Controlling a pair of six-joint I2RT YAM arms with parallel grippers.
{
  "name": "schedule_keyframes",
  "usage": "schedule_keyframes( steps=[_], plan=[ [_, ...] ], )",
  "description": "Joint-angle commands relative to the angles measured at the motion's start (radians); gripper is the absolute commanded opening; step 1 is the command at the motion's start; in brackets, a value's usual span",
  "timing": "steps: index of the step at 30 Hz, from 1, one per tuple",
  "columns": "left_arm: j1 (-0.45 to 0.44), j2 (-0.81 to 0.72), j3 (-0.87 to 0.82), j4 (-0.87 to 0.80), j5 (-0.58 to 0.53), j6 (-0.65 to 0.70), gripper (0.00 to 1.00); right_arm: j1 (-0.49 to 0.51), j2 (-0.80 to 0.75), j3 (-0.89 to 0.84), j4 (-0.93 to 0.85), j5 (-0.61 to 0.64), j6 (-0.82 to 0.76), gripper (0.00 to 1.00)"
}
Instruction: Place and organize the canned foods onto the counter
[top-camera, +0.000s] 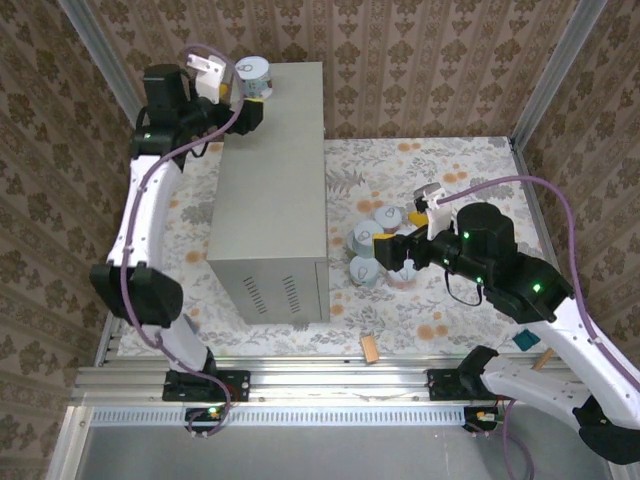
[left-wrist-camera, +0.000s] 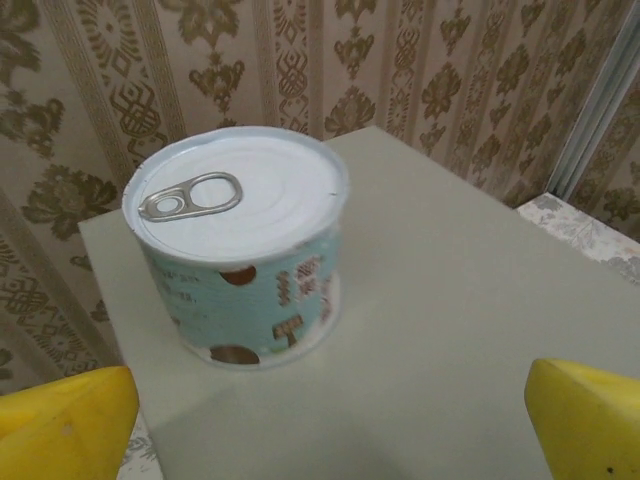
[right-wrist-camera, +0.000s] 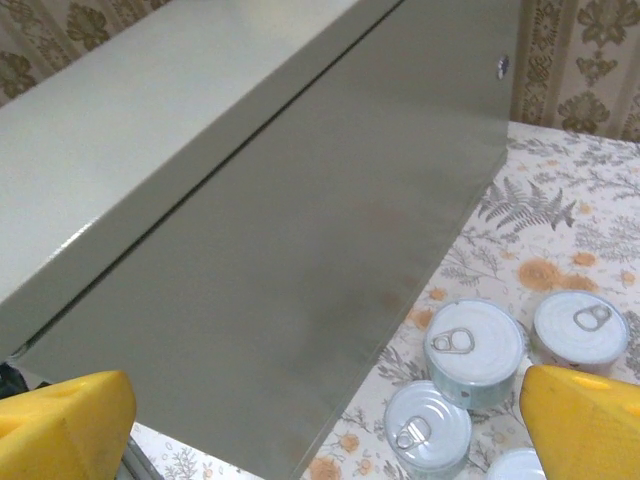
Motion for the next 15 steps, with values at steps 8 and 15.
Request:
schedule_keyframes(
  steps=[8,15],
  plan=[
    [-0.007,-0.265,-0.061,-0.200,0.003,-0.046,1.00,0.006,0.096,0.005,-0.078,0.155,0.089,1.00],
    [-0.044,-0.398,-0.021,-0.421,0.079,-0.027,1.00,-0.007,0.196,-0.035,-0.068,0.209,0.116,1.00]
  ],
)
